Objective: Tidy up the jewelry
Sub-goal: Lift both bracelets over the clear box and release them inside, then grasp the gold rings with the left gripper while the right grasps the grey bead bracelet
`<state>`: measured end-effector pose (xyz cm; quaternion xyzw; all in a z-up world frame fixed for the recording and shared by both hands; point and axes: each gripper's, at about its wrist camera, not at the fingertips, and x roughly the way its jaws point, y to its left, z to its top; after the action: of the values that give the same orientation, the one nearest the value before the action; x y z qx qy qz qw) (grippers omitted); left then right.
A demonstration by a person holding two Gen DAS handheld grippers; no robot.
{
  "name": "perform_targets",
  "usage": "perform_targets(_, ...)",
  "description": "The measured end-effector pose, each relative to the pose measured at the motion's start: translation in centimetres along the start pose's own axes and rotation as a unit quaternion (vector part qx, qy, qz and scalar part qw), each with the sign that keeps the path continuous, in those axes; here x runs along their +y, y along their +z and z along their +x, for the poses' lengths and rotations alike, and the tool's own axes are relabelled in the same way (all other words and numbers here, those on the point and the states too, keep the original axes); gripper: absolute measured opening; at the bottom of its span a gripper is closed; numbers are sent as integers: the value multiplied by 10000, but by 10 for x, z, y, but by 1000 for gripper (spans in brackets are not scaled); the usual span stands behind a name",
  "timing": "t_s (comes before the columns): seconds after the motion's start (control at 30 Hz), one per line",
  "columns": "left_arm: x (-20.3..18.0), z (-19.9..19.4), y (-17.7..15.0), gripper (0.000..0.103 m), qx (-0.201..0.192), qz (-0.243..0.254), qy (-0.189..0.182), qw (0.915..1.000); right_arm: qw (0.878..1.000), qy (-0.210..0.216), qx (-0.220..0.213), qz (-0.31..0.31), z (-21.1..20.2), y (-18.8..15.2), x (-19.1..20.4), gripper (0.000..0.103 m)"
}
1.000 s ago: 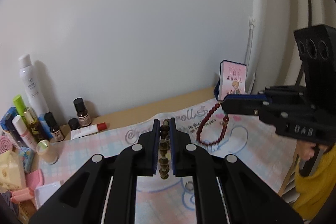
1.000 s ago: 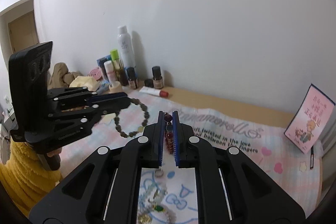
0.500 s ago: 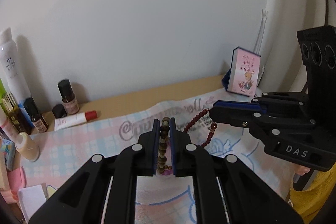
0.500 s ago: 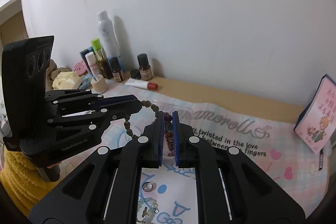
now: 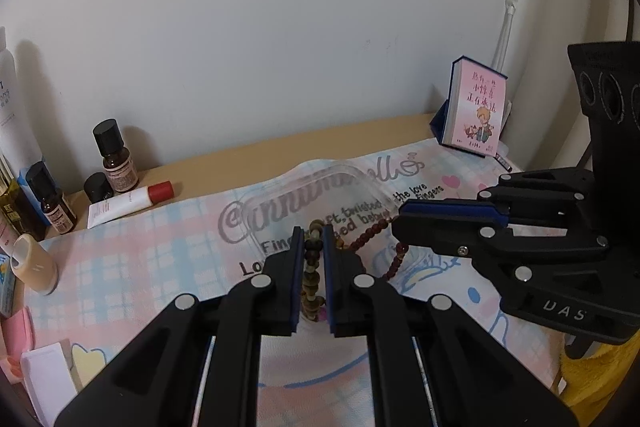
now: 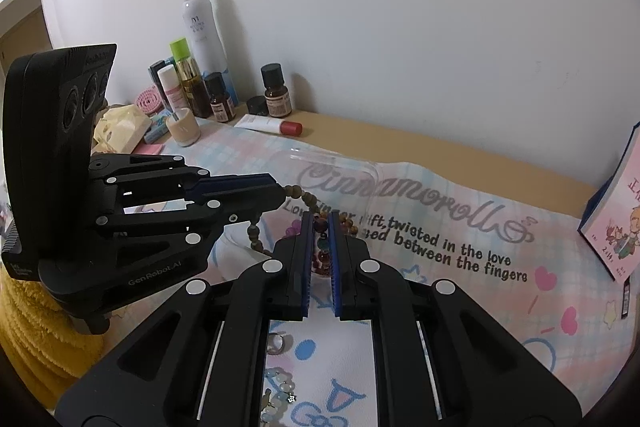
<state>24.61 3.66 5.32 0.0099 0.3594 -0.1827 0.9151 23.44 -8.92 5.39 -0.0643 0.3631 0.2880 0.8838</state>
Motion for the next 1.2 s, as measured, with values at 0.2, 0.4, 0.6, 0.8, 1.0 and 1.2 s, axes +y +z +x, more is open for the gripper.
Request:
perform_targets(0.2,-1,3,-4,9,49,-29,54,10000,9999,20,120,69,6,-5,-3,8)
perform_targets(0.4,-2,2,-4,11,16,12,125,9999,9999,59,83,90,6,-8,-4,10)
perform_targets(0.6,0,-8,1,29,-112,-106,99,9998,9999,50,-50,84,-5,-5,-3,12)
perform_targets(0.8,0,-32,-5,29,-245,-28,182,9995,9994,194,-268,47,-37,-13,2,24)
perform_targets(1.0,-20,-62,-45,29,-166,205,162,9995,9989,425,85,-205,-60,-61,7,24)
perform_targets(1.2,-52,-82,-93,33,10,428,207,9989,9963,653,564,-36,-68,-102,-1,24)
